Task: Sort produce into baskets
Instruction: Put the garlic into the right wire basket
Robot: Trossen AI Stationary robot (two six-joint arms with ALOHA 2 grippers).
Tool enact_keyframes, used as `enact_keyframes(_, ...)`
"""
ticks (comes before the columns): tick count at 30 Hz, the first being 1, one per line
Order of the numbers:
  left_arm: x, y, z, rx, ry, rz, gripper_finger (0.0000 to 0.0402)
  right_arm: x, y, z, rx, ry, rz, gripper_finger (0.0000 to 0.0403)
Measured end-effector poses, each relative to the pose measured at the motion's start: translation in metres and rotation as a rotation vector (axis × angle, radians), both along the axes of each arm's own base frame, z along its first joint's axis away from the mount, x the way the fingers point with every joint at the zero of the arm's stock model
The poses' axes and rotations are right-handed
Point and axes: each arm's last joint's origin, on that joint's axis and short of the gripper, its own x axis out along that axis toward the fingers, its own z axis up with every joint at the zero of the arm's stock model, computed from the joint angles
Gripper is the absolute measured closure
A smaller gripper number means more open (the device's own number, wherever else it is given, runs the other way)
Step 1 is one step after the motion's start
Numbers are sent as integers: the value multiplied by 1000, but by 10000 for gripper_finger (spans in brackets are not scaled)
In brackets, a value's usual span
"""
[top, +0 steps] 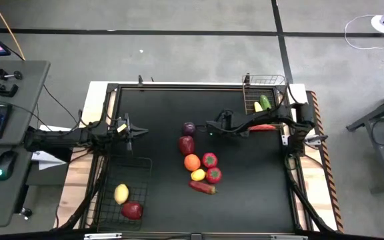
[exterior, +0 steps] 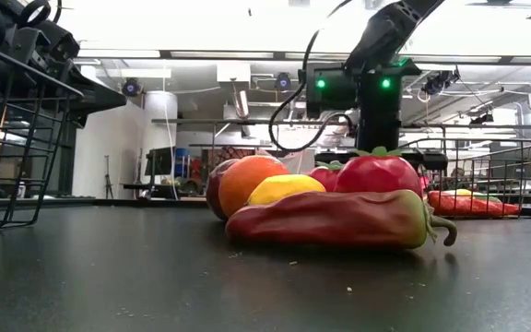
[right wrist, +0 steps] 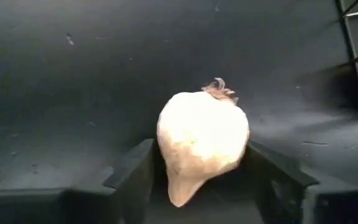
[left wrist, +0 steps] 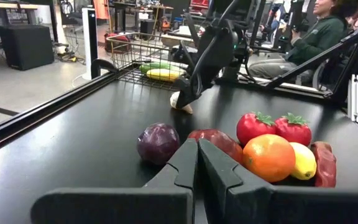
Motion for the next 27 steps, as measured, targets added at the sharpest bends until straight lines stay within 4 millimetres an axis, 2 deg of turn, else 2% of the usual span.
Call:
enact_keyframes(5,0,0,0,0,0,0,401,2,2,1,-7,-11,34,281)
enact_keyframes(7,0,0,0,0,0,0,401,7,3,1,-13,-23,106,323)
enact_keyframes(9,0,0,0,0,0,0,401,14,9,7,-20,-44,186,348)
enact_keyframes(12,0,0,0,0,0,0,401,30,19,31,-77,-108,331,351)
enact_keyframes(15,0,0,0,0,0,0,401,39,27,68,-171,-115,480,347)
enact_keyframes(17,0,0,0,0,1,0,401,38,29,98,-246,-75,552,331)
enact_keyframes(19,0,0,0,0,0,0,401,27,29,125,-309,6,571,317)
enact_keyframes(22,0,0,0,0,0,0,401,0,27,156,-384,169,543,312)
enact_keyframes(25,0,0,0,0,0,0,401,-35,22,176,-420,284,453,316)
enact_keyframes(27,0,0,0,0,0,-1,401,-59,18,181,-406,330,389,320)
